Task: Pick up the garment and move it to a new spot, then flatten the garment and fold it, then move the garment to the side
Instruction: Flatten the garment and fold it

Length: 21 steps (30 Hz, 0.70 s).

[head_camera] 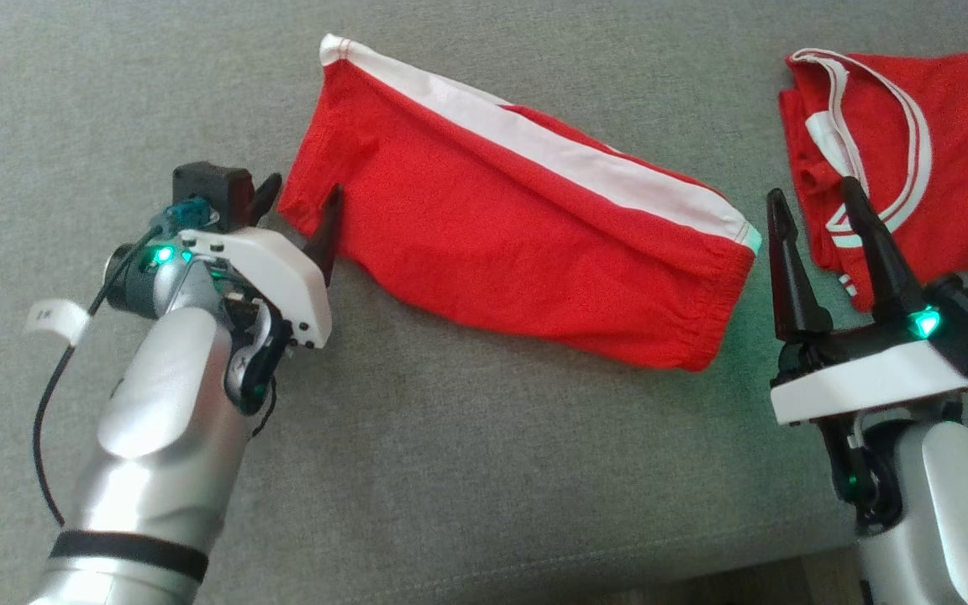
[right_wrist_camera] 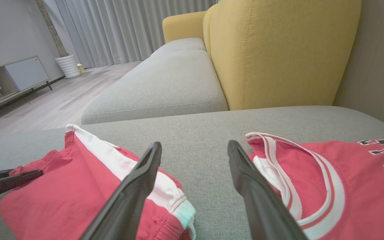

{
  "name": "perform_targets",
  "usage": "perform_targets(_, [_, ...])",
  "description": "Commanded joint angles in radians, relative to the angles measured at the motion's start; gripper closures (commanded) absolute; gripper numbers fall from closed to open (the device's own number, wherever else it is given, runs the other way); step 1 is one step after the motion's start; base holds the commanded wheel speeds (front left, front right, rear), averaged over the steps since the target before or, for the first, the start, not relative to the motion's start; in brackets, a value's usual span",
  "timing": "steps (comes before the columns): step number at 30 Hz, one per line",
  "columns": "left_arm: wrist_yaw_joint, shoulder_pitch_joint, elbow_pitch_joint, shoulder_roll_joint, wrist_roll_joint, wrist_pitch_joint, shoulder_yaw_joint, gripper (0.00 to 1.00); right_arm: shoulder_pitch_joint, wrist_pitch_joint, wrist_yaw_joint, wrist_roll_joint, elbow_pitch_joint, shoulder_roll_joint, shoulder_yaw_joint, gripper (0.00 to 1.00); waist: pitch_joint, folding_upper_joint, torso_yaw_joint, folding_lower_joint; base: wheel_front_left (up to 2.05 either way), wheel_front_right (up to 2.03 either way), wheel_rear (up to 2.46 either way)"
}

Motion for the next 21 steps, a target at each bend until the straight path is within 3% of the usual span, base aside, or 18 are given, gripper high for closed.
perform_targets(1, [-0.004, -0.048, -0.024, 0.021, -0.002, 0.001, 0.029, 0.00, -0.023, -0.014, 0.007, 0.009, -0.031, 0.006, 0.020, 0.00, 0.001, 0.0000, -0.002, 0.0000, 0.00, 0.00, 0.00])
perform_targets(8, [0.009, -0.090, 0.101, 0.016, -0.004, 0.048, 0.018, 0.01, -0.028, -0.020, 0.007, 0.023, -0.016, 0.012, 0.024, 0.00, 0.000, 0.0000, -0.009, 0.0000, 0.00, 0.00, 0.00])
perform_targets(9, [0.008, -0.093, 0.113, 0.014, -0.004, 0.056, 0.014, 0.55, -0.029, -0.020, 0.007, 0.026, -0.014, 0.013, 0.025, 0.00, -0.002, 0.0000, -0.010, 0.0000, 0.00, 0.00, 0.00])
perform_targets(10, [0.006, -0.096, 0.121, 0.013, -0.006, 0.058, 0.012, 1.00, -0.029, -0.019, 0.007, 0.029, -0.013, 0.013, 0.027, 0.00, -0.002, 0.0000, -0.010, 0.0000, 0.00, 0.00, 0.00])
perform_targets(21, [0.034, -0.038, 0.072, 0.003, -0.042, -0.056, 0.037, 1.00, -0.008, -0.006, 0.007, 0.034, -0.020, 0.014, 0.005, 0.00, -0.028, 0.0000, 0.016, 0.0000, 0.00, 0.00, 0.00])
